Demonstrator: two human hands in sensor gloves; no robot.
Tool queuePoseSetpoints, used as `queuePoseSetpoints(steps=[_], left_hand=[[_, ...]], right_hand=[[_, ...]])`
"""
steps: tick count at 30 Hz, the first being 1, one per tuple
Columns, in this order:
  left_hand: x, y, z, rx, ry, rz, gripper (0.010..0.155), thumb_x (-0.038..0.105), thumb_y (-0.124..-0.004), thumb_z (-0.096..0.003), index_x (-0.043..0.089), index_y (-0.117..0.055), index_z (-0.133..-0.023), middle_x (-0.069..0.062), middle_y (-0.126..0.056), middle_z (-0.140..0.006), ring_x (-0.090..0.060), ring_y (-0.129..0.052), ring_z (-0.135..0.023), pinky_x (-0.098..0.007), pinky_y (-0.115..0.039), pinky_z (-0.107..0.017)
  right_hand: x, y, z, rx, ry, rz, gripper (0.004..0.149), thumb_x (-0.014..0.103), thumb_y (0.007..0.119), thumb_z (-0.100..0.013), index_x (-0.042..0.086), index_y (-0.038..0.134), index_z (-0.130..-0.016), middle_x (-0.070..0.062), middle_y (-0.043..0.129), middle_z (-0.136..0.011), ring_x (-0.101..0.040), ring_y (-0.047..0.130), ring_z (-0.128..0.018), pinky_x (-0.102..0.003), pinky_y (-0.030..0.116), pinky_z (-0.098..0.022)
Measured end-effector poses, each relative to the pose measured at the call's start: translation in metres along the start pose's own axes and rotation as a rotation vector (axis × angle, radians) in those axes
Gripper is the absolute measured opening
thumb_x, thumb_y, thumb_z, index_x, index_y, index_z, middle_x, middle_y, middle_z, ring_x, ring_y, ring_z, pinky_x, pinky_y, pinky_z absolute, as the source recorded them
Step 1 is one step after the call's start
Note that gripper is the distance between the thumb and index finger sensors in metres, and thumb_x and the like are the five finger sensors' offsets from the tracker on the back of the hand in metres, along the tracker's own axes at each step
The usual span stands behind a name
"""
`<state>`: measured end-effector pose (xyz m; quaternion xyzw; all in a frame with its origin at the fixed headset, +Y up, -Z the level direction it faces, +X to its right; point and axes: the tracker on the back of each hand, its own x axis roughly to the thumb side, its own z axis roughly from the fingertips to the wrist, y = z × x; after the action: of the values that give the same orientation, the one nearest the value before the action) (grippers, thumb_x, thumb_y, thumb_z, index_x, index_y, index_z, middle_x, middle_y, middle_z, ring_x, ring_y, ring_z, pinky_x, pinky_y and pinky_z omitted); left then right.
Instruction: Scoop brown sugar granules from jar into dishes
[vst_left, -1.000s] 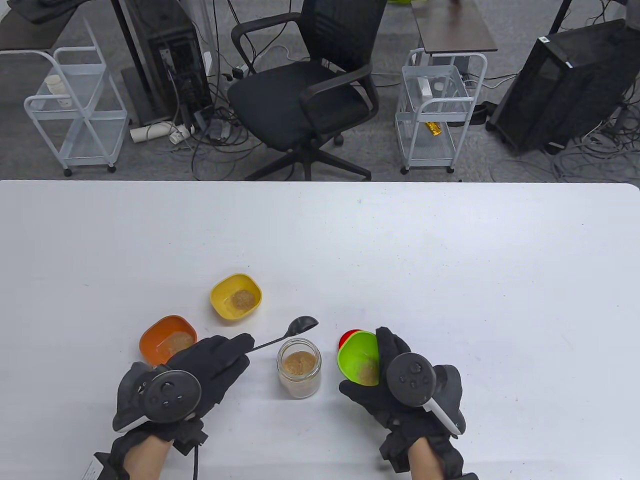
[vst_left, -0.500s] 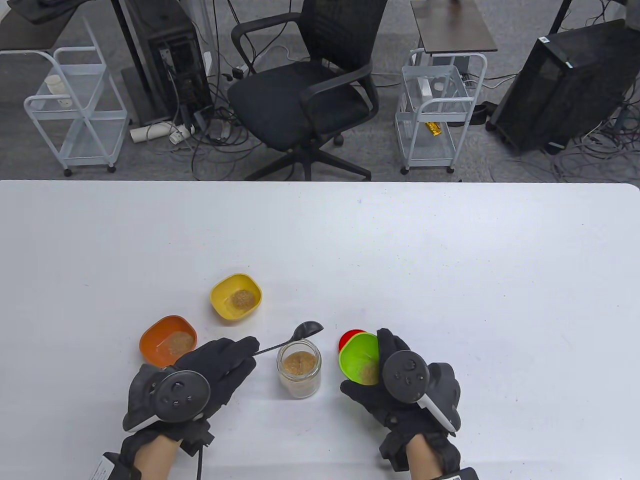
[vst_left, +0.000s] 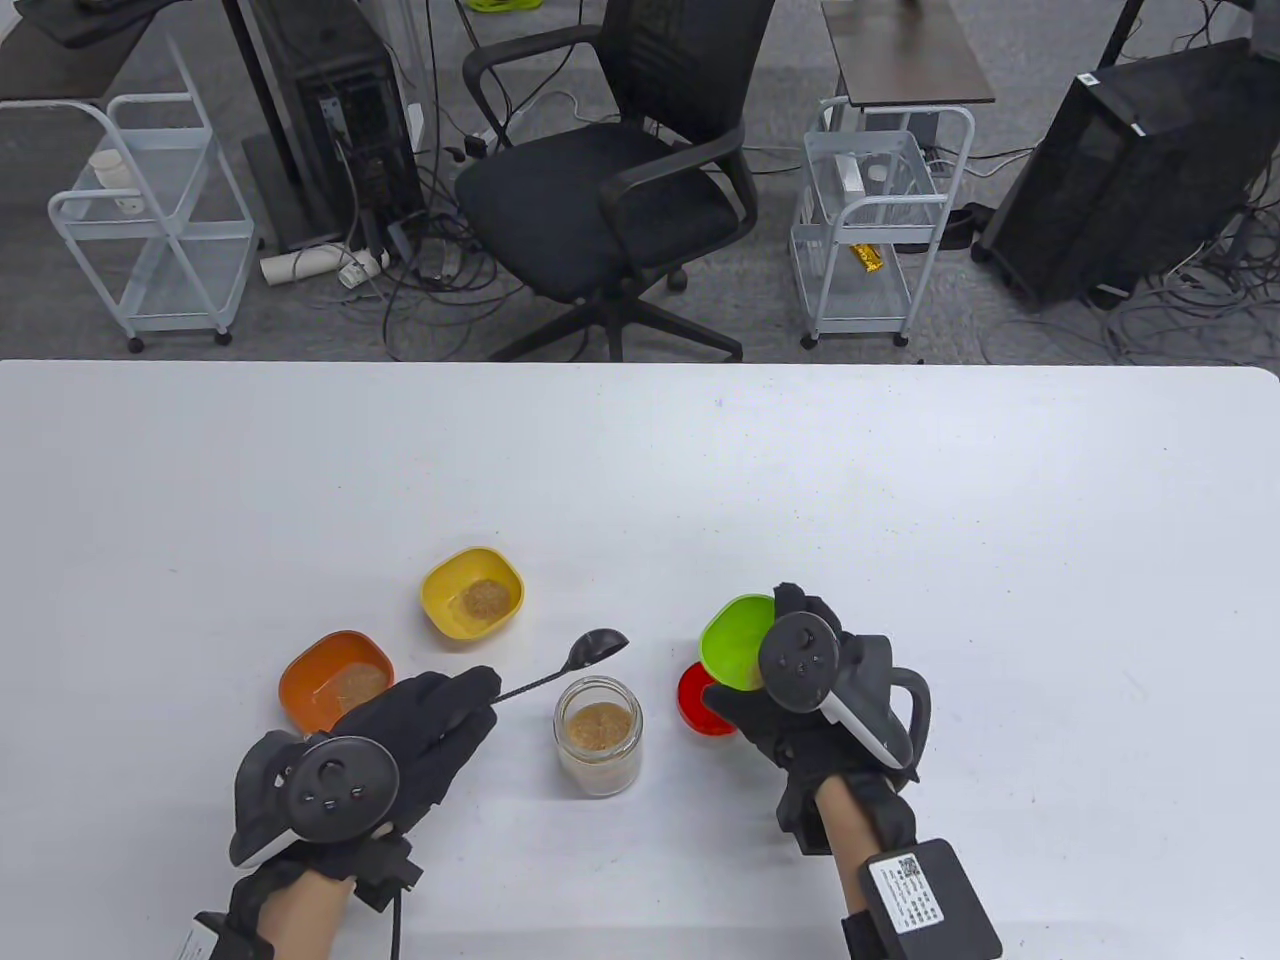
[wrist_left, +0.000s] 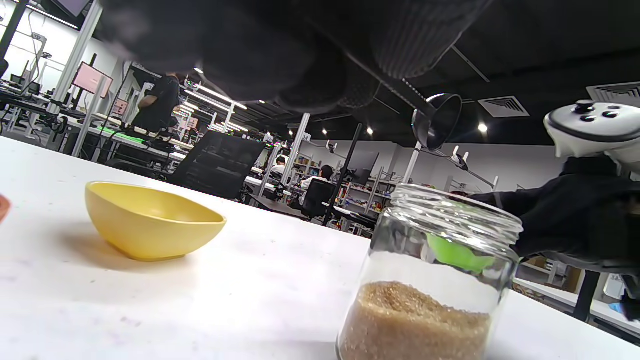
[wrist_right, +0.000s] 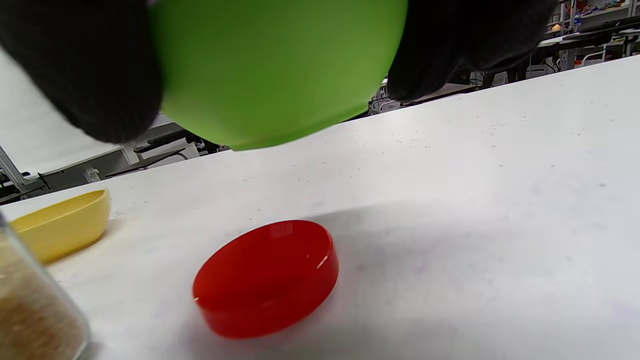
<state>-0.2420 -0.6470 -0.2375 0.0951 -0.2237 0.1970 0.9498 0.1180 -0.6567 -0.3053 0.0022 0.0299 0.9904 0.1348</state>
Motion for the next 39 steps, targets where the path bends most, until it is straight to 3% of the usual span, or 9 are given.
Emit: queuePoseSetpoints(steps=[16,22,30,39], left_hand=[[-0.018,0.000,0.006,0.003,0.114,-0.019,0.046,0.045,-0.075,-0.0614,0.020,-0.082,-0.100,-0.002,-0.097,-0.077,-0.019,-0.101,-0.045,-0.041,-0.091,-0.041],[-0.020,-0.003,0.004,-0.015,0.128,-0.020,0.046,0.045,-0.075,-0.0615,0.020,-0.081,-0.100,-0.002,-0.097,-0.078,-0.020,-0.101,-0.045,-0.041,-0.091,-0.041],[-0.020,-0.003,0.004,-0.028,0.145,-0.022,0.047,0.045,-0.075,-0.0616,0.020,-0.081,-0.100,-0.002,-0.096,-0.078,-0.020,-0.101,-0.046,-0.041,-0.090,-0.043],[-0.021,-0.002,0.003,-0.030,0.158,-0.005,0.046,0.045,-0.075,-0.0616,0.020,-0.081,-0.100,-0.002,-0.096,-0.078,-0.020,-0.101,-0.046,-0.041,-0.091,-0.043]], right_hand=[[-0.017,0.025,-0.092,0.020,0.098,0.032,0.112,0.067,0.086,-0.040,0.000,0.035,-0.113,-0.029,0.050,-0.117,-0.052,0.075,-0.091,-0.069,0.061,-0.071],[-0.028,0.035,-0.114,0.055,0.130,0.030,0.111,0.067,0.085,-0.041,0.000,0.035,-0.113,-0.029,0.050,-0.117,-0.052,0.075,-0.090,-0.069,0.060,-0.071],[-0.037,0.047,-0.119,0.086,0.161,0.035,0.113,0.067,0.084,-0.041,0.000,0.029,-0.113,-0.030,0.047,-0.118,-0.054,0.074,-0.091,-0.070,0.059,-0.072],[-0.033,0.039,-0.105,0.049,0.116,0.028,0.118,0.071,0.079,-0.040,0.000,0.018,-0.113,-0.032,0.026,-0.120,-0.063,0.049,-0.101,-0.074,0.047,-0.073]])
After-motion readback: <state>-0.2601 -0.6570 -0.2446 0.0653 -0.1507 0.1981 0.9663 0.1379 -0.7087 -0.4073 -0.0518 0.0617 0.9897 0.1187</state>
